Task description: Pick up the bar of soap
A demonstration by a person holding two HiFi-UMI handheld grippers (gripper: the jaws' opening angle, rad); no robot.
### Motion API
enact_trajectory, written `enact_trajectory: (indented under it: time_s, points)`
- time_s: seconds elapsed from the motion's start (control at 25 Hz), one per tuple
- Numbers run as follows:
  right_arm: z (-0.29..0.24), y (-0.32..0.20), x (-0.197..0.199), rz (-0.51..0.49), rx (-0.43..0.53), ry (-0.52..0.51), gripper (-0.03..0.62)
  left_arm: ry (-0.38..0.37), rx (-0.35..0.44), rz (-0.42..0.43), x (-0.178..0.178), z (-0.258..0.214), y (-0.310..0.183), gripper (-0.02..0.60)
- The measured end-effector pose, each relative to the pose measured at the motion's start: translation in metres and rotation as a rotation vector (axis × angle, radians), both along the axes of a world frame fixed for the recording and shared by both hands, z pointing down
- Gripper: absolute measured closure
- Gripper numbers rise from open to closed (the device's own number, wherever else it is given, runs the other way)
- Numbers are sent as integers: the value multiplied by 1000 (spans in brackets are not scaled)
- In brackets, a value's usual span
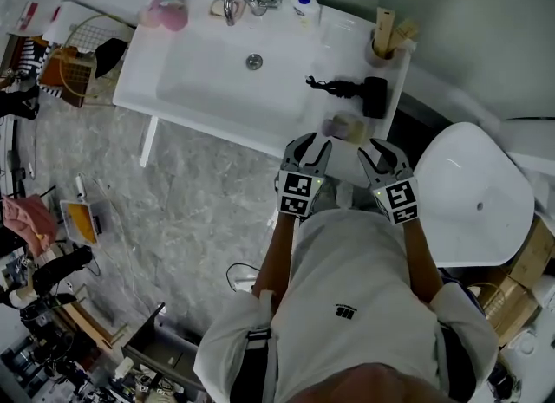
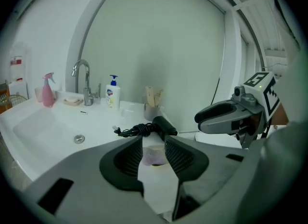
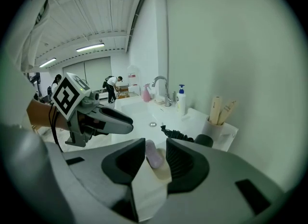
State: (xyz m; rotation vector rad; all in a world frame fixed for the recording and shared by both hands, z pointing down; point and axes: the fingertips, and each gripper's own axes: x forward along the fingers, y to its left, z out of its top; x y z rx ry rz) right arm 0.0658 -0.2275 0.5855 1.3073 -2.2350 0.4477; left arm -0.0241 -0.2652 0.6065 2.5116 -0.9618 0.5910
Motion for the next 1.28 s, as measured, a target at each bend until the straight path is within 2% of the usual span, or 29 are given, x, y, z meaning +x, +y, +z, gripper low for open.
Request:
enact_trajectory:
  time_s: [0.6,1.28]
  points:
    - [38,-26,6,-143,-76,-27,447,23,-151,-148,11,51,-19,386]
    - [59,-32,9,-168,-123,-42,447,18,-289,-169,29,101,-25,342]
